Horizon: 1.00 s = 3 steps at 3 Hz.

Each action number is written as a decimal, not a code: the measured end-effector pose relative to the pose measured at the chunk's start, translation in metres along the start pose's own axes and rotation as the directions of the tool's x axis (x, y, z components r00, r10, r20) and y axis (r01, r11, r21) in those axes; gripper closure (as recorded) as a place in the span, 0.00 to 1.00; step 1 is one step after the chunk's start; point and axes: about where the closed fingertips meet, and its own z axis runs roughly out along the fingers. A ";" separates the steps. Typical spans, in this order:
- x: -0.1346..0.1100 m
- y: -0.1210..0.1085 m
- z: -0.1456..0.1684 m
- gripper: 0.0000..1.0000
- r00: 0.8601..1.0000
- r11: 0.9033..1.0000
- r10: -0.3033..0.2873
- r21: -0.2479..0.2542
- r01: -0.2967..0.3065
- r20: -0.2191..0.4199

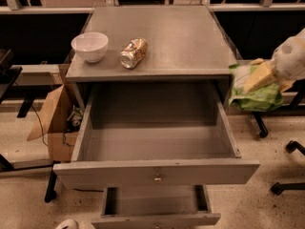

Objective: Pick green rice chip bag from top drawer and place on counter

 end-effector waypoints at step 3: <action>-0.118 0.133 -0.020 1.00 0.989 0.997 -0.040 -0.059 0.048 0.140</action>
Offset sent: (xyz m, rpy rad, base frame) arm 0.1114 0.1040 0.1494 -0.0105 -0.1599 0.1029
